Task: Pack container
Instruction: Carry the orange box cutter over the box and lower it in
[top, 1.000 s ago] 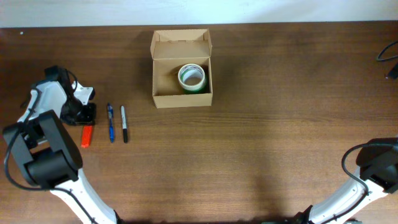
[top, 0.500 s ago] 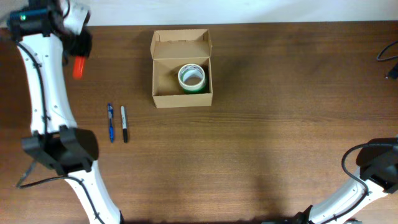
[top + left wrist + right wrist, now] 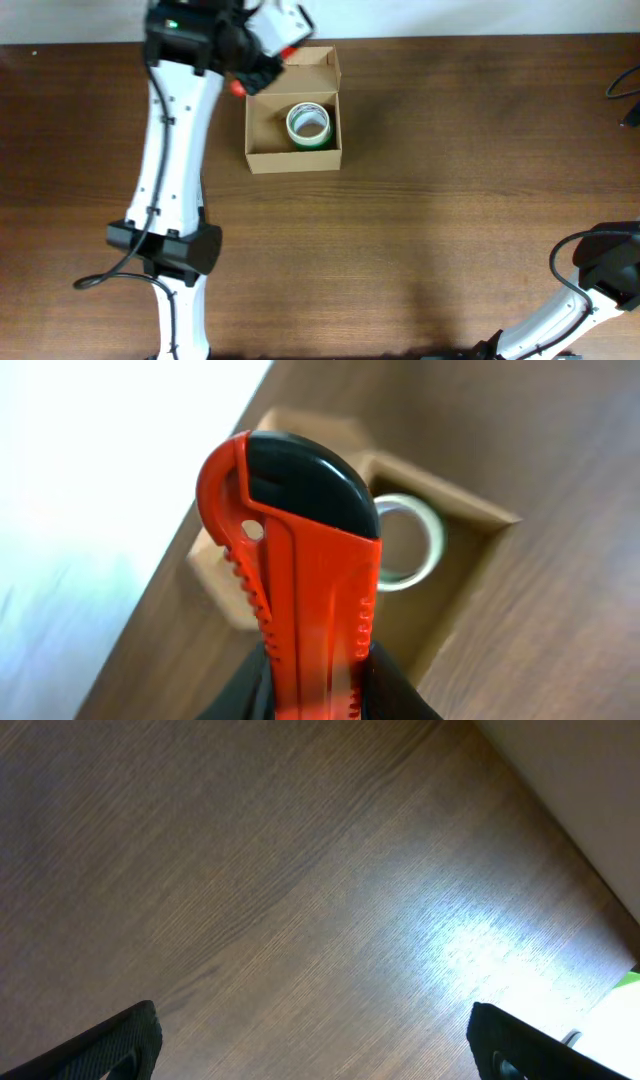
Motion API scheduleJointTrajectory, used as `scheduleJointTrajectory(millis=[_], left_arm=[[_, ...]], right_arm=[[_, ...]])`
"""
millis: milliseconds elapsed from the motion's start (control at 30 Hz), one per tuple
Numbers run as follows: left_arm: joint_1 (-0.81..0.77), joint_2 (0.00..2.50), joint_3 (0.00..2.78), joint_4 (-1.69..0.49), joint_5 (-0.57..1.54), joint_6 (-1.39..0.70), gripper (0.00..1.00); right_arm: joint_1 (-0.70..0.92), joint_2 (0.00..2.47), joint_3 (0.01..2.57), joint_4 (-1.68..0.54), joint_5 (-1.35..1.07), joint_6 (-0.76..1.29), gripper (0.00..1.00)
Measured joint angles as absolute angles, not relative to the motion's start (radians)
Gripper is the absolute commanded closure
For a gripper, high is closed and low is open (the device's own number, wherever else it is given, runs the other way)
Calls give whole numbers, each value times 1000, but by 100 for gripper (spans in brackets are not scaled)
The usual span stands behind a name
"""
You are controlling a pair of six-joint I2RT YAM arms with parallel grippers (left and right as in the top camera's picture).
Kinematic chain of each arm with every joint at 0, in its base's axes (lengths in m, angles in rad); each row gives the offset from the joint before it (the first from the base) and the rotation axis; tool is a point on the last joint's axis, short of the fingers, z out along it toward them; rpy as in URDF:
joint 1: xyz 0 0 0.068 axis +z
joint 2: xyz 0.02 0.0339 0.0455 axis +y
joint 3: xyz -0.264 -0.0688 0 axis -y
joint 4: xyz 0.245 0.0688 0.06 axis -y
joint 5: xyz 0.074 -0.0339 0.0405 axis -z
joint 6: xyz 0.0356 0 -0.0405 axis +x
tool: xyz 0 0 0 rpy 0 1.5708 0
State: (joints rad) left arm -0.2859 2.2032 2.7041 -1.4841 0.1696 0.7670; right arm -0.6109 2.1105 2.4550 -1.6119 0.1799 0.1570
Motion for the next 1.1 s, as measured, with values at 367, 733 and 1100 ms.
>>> scheduleJointTrajectory(millis=[367,733,1100], left_arm=[[-317,2373,2642,-1563,214,897,98],[-317,2482,2632,-1594,214,947,98],[-317,2497,2566,-1630,214,970,99]], right_arm=[[-611,2111,2455,-1612,180,157,1],[-611,2111,2455,-1612,180,157,1],[-611,2111,2455,-1612,180,157,1]])
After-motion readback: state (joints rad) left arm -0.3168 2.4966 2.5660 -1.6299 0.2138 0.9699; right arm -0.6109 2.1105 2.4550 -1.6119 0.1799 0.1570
